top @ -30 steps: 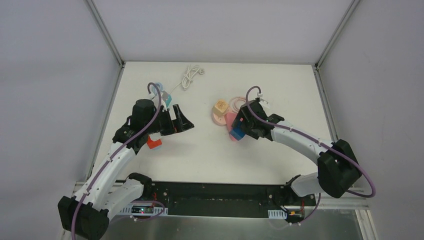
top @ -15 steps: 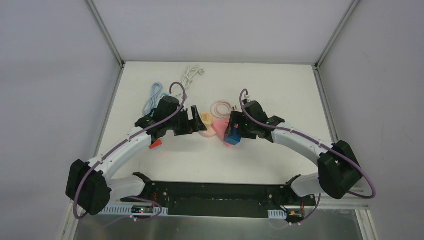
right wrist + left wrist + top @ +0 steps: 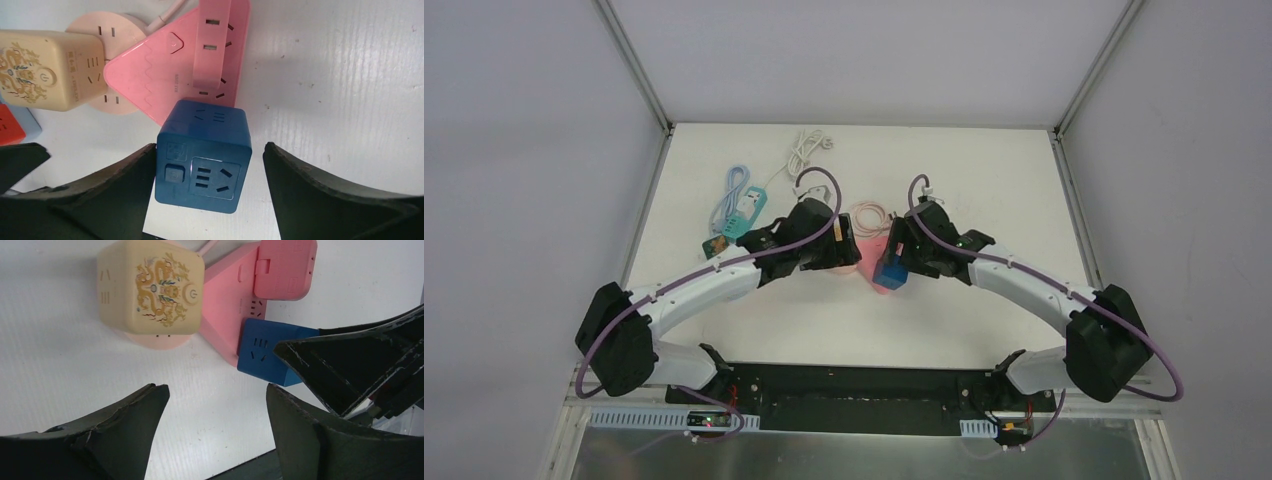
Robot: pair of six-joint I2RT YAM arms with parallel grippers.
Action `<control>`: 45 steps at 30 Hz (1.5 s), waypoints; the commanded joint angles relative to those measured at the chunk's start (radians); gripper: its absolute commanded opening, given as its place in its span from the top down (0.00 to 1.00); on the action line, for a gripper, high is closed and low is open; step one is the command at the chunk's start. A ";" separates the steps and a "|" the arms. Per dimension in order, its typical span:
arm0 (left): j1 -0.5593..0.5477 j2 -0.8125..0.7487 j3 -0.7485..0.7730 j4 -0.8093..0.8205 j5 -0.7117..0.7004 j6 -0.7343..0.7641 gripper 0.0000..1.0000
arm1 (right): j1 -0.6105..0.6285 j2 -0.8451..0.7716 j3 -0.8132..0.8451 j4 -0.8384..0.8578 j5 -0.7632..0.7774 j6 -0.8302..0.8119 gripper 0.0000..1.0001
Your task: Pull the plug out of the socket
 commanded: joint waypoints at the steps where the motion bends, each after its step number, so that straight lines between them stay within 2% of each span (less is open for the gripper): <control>1: -0.056 0.051 0.018 0.072 -0.127 -0.084 0.27 | 0.018 -0.058 -0.037 0.030 0.043 0.085 0.23; 3: -0.075 0.097 0.064 0.070 -0.125 -0.070 0.36 | 0.024 -0.065 -0.056 0.064 0.025 0.100 0.27; 7: -0.090 0.194 0.141 0.034 -0.136 -0.095 0.50 | 0.030 -0.073 -0.089 0.122 -0.006 0.117 0.29; 11: -0.105 0.252 0.129 0.084 -0.165 -0.154 0.55 | 0.039 -0.083 -0.115 0.147 0.002 0.131 0.33; 18: -0.127 0.313 0.140 0.077 -0.251 -0.177 0.55 | 0.047 -0.081 -0.125 0.152 0.001 0.135 0.42; 22: -0.141 0.359 0.139 0.064 -0.263 -0.174 0.56 | 0.051 -0.076 -0.119 0.151 -0.010 0.145 0.56; 23: -0.147 0.367 0.133 0.056 -0.270 -0.174 0.56 | 0.052 -0.074 -0.116 0.146 -0.012 0.148 0.63; 27: -0.163 0.373 0.071 0.049 -0.323 -0.197 0.58 | 0.054 -0.084 -0.072 0.106 0.009 0.138 0.78; 31: -0.163 0.376 0.032 0.064 -0.312 -0.209 0.60 | 0.046 -0.103 -0.046 0.116 -0.020 0.134 1.00; 35: -0.163 0.377 0.018 0.062 -0.309 -0.218 0.66 | 0.046 -0.065 -0.034 0.141 -0.102 0.155 1.00; 41: -0.161 0.383 -0.033 0.075 -0.298 -0.261 0.73 | 0.080 0.008 -0.001 0.053 0.042 0.120 1.00; 45: -0.159 0.382 -0.061 0.111 -0.270 -0.273 0.74 | 0.069 -0.055 -0.022 0.098 -0.001 0.101 1.00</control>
